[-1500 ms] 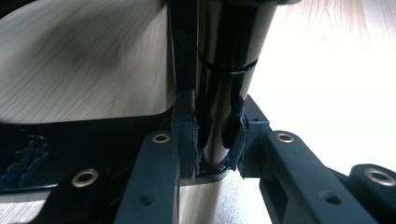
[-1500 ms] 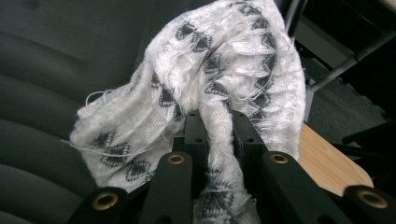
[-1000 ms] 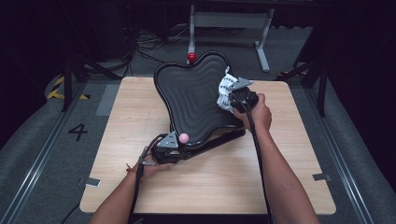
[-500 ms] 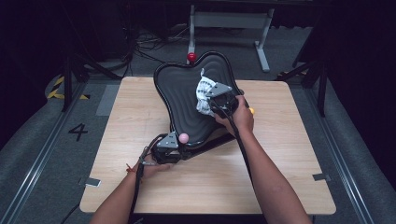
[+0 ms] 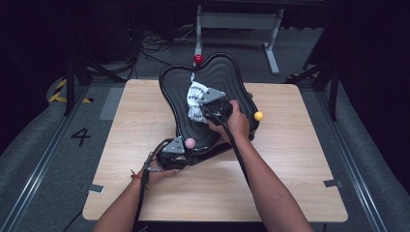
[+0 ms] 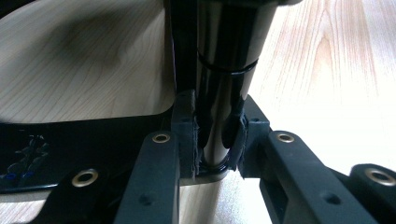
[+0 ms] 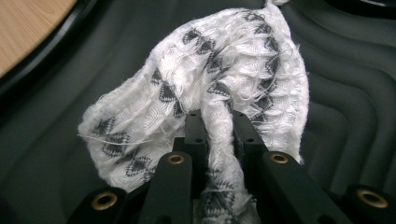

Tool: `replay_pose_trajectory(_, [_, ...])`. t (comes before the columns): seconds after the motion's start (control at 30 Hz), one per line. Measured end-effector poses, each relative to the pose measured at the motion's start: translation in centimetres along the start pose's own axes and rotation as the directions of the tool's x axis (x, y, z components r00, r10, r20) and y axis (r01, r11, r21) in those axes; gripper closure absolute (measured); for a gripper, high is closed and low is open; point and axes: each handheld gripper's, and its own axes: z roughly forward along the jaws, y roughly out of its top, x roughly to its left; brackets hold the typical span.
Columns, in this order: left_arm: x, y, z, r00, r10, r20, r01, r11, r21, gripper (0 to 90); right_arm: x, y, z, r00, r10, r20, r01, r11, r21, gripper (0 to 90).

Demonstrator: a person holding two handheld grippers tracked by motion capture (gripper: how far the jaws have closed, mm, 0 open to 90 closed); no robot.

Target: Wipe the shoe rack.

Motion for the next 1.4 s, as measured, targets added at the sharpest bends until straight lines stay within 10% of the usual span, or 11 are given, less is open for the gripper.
replay_pose_trajectory(0.4, [0.0, 0.0, 0.0, 1.0000, 0.000, -0.002, 0.000, 1.0000, -0.001, 74.2, 0.3, 0.5, 0.3, 0.9998, -0.012, -0.014, 0.012, 1.000, -0.008, 79.5])
replay_pose_trajectory(1.4, [0.0, 0.0, -0.1, 1.0000, -0.002, 0.002, 0.002, 1.0000, 0.005, 74.2, -9.0, -2.9, 0.4, 0.9732, 0.129, 0.190, -0.151, 0.983, 0.104, 79.8])
